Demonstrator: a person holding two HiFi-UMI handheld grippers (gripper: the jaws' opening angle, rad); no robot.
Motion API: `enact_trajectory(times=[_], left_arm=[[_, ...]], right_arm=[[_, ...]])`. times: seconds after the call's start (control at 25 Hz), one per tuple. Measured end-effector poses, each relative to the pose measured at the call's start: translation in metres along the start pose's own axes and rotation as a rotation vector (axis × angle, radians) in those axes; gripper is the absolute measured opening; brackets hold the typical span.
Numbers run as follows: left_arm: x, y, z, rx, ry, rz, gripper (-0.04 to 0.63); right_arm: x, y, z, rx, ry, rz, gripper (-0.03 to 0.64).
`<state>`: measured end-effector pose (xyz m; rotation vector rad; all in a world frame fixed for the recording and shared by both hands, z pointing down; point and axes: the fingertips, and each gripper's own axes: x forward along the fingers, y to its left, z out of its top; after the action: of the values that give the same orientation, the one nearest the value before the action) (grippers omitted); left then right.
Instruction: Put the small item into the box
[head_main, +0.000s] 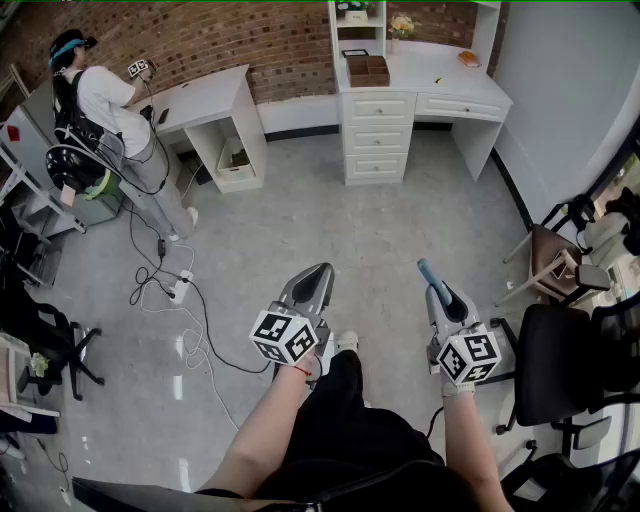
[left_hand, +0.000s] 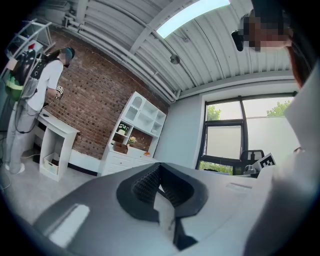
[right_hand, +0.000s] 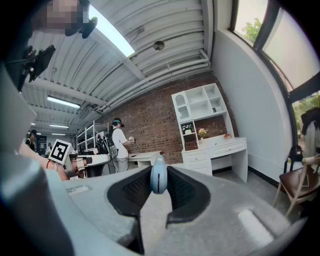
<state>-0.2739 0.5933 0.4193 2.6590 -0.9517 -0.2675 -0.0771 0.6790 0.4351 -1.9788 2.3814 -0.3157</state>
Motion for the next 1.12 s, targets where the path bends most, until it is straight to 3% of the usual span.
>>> enact_trajectory(times=[0.8, 1.12], left_arm=[[0.169, 0.097, 0.014, 0.019, 0.071, -0.018, 0.003], [0.218, 0.147, 0.03, 0.036, 0.06, -0.046, 0.003]], right_arm=[[0.17, -0.093, 0.022, 0.039, 0.035, -0.034, 0.075], [0.237, -0.106, 0.033, 0.046, 0.006, -0.047, 0.075]])
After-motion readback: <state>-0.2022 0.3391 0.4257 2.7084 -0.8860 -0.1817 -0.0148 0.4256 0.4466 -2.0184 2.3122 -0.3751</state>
